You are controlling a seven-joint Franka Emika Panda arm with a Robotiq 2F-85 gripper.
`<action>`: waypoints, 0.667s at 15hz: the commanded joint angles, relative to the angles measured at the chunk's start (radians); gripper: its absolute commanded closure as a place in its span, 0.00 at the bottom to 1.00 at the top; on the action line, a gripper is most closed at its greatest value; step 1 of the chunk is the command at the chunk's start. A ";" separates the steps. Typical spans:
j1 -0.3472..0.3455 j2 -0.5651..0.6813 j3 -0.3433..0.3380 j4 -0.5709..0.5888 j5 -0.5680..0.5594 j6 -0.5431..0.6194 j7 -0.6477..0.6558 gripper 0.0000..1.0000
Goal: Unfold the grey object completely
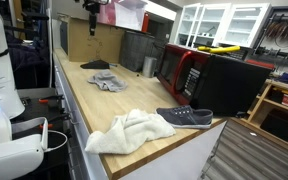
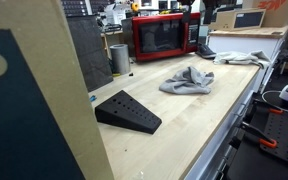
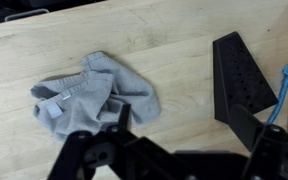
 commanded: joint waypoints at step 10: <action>-0.053 0.224 -0.001 -0.015 -0.084 0.181 0.073 0.00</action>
